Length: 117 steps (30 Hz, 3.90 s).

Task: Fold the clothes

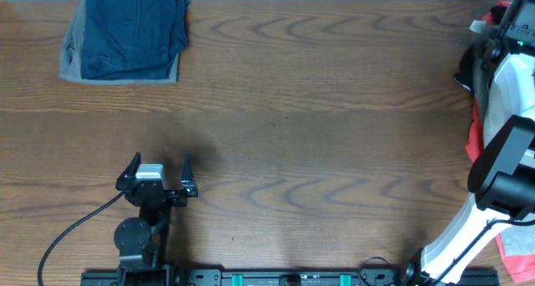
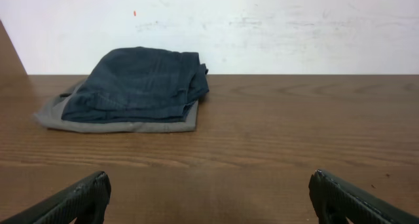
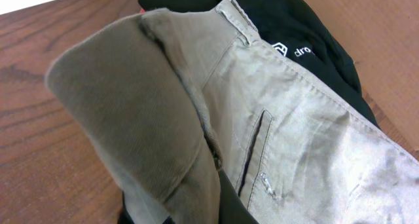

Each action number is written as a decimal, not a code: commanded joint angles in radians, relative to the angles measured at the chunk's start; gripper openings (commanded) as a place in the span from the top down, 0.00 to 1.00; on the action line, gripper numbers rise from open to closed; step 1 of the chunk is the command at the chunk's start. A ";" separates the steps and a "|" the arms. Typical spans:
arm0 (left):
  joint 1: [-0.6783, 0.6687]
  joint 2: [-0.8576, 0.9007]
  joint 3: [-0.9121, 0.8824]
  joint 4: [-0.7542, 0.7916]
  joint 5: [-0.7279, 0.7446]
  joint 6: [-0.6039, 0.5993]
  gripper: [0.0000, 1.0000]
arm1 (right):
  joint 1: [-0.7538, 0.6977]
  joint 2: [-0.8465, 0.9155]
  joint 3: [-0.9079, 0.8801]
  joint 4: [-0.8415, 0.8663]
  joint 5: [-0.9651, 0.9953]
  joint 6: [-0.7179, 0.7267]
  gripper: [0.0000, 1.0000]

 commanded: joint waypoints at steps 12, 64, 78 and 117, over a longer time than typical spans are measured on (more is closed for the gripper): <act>0.004 -0.005 -0.016 -0.036 0.014 0.006 0.02 | 0.026 -0.036 0.000 -0.003 -0.003 0.010 0.99; 0.004 -0.005 -0.016 -0.036 0.014 0.006 0.02 | 0.681 -0.200 0.003 -0.069 -0.270 0.098 0.99; 0.004 -0.005 -0.016 -0.036 0.014 0.006 0.02 | 1.126 -0.139 0.003 0.066 -0.411 0.222 0.94; 0.004 -0.005 -0.016 -0.036 0.014 0.006 0.02 | 0.579 -0.293 0.092 -1.039 -0.291 0.641 0.07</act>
